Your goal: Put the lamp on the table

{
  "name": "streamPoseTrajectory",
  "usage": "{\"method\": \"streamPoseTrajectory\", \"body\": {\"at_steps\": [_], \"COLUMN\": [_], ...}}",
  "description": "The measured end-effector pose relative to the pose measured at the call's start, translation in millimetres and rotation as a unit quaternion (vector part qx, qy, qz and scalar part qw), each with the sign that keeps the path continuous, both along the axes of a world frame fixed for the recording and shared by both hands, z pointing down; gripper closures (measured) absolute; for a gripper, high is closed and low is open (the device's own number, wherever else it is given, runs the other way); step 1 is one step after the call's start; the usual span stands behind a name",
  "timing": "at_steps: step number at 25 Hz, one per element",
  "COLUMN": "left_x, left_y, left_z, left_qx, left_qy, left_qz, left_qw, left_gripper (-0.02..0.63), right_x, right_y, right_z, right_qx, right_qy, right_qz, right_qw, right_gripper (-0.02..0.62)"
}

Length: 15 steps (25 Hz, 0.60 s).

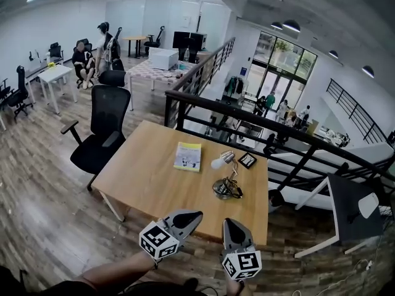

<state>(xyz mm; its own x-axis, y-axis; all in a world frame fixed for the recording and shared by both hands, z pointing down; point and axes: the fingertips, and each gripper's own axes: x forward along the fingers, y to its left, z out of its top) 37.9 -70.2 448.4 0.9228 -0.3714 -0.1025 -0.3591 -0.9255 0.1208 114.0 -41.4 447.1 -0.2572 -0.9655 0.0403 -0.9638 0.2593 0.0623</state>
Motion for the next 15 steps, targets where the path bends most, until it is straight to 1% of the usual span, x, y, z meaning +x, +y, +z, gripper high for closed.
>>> {"method": "streamPoseTrajectory", "body": {"at_steps": [5,8,12,15], "left_x": [-64.3,-96.8,-128.7,-143.5], "left_y": [38.8,60.4,79.9,87.3], "left_z": [6.8,8.1,9.1,9.8], "left_qx": [0.002,-0.005,-0.009,-0.011], "left_qy": [-0.007,0.0,0.001,0.001], "left_qz": [0.016,0.018,0.023,0.026], "left_qw": [0.9999,0.9998,0.9997,0.9996], "left_gripper": [0.598,0.598,0.598,0.598], "right_x": [-70.7,-104.8,-145.1,-160.9], "right_y": [28.7,50.6,71.7,81.1], "right_z": [-0.4,-0.5,1.3,2.9], "right_qx": [0.005,0.005,0.002,-0.002], "right_qy": [-0.007,-0.01,-0.008,-0.008], "right_qz": [0.002,0.007,0.008,0.013], "right_qw": [1.0,1.0,1.0,1.0], "right_gripper": [0.579,0.58,0.58,0.58]}}
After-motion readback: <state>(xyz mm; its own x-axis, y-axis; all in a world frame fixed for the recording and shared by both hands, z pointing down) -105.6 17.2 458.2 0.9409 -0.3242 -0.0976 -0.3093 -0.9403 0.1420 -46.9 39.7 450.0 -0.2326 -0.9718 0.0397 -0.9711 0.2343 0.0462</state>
